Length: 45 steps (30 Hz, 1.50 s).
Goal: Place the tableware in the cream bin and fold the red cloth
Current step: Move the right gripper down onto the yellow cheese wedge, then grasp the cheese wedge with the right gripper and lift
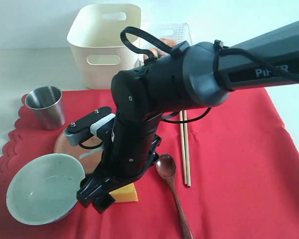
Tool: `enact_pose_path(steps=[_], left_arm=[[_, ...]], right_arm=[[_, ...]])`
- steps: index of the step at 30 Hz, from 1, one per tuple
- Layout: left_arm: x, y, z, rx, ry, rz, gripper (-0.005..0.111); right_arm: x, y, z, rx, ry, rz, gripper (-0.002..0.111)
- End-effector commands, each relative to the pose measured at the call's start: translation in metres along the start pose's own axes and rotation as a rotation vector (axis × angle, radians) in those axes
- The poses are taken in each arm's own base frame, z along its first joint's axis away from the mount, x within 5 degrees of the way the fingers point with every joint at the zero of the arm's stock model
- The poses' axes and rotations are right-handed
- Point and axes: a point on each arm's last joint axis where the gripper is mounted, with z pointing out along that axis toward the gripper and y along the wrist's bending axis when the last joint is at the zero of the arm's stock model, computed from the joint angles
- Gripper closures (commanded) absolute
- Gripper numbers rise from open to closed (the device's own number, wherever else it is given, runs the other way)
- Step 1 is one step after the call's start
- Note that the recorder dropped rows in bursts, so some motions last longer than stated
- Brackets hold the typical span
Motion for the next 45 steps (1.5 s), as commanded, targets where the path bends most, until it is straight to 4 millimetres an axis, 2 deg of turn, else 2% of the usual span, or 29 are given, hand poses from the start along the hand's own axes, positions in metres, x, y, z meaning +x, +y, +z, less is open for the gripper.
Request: enact_pose_path(steps=[1, 9, 23, 24, 26, 30, 35, 45], left_arm=[[0.0, 0.0, 0.0, 0.0, -0.01, 0.0, 0.107], [0.0, 0.0, 0.0, 0.0, -0.01, 0.0, 0.107], [0.0, 0.0, 0.0, 0.0, -0.01, 0.0, 0.107], [0.0, 0.0, 0.0, 0.0, -0.01, 0.0, 0.107], [0.0, 0.0, 0.0, 0.0, -0.01, 0.0, 0.107], [0.0, 0.0, 0.0, 0.0, -0.01, 0.0, 0.107], [0.0, 0.0, 0.0, 0.0, -0.01, 0.0, 0.107], [0.0, 0.0, 0.0, 0.0, -0.01, 0.0, 0.107]], right_arm=[[-0.001, -0.002, 0.004, 0.02, -0.019, 0.015, 0.025], [0.0, -0.008, 0.017, 0.063, 0.015, 0.004, 0.028], [0.002, -0.01, 0.017, 0.086, 0.039, -0.016, 0.103], [0.003, -0.01, 0.017, 0.088, 0.047, -0.019, 0.107], [0.004, -0.01, 0.013, 0.088, 0.055, -0.038, 0.108], [0.004, -0.007, -0.004, 0.086, 0.026, -0.054, 0.108], [0.004, -0.002, -0.036, 0.099, -0.046, -0.094, 0.108], [0.009, -0.002, -0.114, 0.243, -0.27, -0.163, 0.108]])
